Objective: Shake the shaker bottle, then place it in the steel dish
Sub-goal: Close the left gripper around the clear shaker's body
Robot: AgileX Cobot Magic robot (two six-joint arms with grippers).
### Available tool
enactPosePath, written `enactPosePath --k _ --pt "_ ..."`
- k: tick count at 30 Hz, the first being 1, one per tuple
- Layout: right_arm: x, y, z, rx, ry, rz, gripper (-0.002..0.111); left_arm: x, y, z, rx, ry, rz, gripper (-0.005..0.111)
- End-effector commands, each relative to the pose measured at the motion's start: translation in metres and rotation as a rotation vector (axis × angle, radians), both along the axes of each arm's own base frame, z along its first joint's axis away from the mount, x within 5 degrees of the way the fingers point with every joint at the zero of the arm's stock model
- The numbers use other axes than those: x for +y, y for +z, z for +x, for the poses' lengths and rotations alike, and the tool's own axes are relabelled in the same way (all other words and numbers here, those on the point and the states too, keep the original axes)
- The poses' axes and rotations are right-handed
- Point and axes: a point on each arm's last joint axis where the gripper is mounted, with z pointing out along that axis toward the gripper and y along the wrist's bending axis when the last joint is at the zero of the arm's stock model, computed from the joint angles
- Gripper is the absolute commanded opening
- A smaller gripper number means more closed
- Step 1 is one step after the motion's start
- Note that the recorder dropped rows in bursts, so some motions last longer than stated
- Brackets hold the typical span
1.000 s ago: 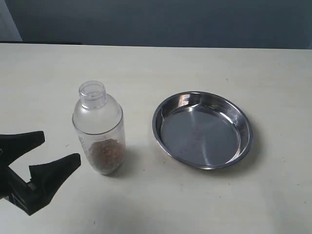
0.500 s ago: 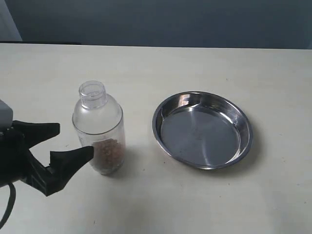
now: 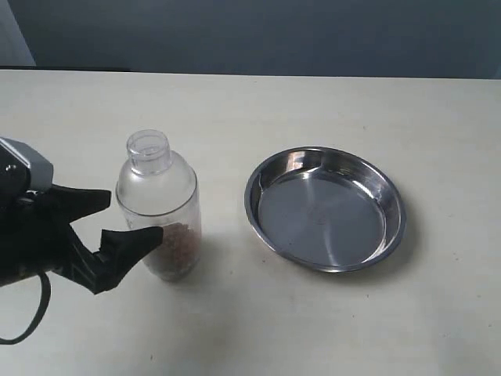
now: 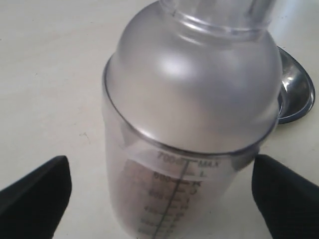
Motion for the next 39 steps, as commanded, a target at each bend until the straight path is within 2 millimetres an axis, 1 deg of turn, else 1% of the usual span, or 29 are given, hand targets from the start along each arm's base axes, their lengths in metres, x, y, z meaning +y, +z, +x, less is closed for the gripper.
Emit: enactPosePath --k 1,4,8,11,14,18,24,32,39 --pt "0.000 0.001 0.000 -0.013 0.001 -0.009 -0.001 -0.001 -0.002 0.012 0.009 0.002 -0.012 0.091" --pt "0.000 0.001 0.000 -0.013 0.001 -0.009 -0.001 -0.002 -0.008 0.019 0.038 0.002 -0.010 0.091" --pt "0.000 0.001 0.000 -0.013 0.001 -0.009 -0.001 -0.004 -0.014 0.024 0.066 -0.009 -0.023 0.091" --pt "0.000 0.001 0.000 -0.013 0.001 -0.009 -0.001 -0.006 -0.018 0.025 0.056 -0.038 -0.041 0.091" --pt "0.000 0.001 0.000 -0.013 0.001 -0.009 -0.001 -0.007 -0.019 0.028 0.047 -0.032 -0.079 0.091" --pt "0.000 0.001 0.000 -0.013 0.001 -0.009 -0.001 -0.005 -0.024 0.033 0.013 0.002 -0.061 0.091" --pt "0.000 0.001 0.000 -0.013 0.001 -0.009 -0.001 -0.005 -0.025 0.040 -0.026 0.007 -0.057 0.091" --pt "0.000 0.001 0.000 -0.013 0.001 -0.009 -0.001 -0.010 -0.029 0.047 -0.052 -0.029 -0.132 0.091" --pt "0.000 0.001 0.000 -0.013 0.001 -0.009 -0.001 -0.010 -0.042 0.054 -0.009 -0.025 -0.117 0.091"
